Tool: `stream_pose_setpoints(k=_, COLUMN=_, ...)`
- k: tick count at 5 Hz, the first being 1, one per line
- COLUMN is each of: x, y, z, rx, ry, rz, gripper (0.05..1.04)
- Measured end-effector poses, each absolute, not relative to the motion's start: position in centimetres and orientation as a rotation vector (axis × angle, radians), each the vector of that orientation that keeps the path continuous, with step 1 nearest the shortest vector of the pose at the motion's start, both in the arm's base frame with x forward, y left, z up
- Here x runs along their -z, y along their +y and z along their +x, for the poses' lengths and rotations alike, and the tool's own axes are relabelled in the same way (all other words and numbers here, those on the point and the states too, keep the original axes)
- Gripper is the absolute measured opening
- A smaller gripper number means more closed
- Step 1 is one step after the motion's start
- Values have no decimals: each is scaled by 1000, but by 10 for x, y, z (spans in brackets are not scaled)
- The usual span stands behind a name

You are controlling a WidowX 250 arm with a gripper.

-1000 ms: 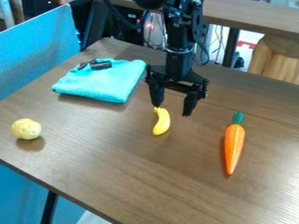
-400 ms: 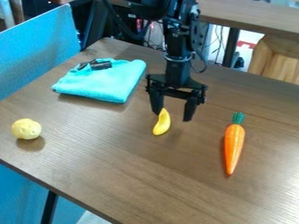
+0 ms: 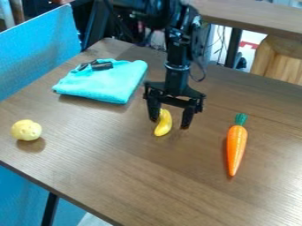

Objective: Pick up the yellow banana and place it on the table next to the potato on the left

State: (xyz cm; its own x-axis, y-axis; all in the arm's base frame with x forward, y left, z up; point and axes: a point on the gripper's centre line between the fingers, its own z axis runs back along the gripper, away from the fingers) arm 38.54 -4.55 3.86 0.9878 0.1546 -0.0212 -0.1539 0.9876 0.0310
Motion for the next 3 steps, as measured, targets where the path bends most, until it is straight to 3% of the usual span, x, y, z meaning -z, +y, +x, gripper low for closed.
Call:
stream_pose_setpoints(k=2, x=-26, y=-37, z=391, rx=-211, ry=55, rz=50, gripper=948)
stream_pose_setpoints(k=3, x=-25, y=-37, z=392, rx=-218, ry=50, rz=50, gripper=671)
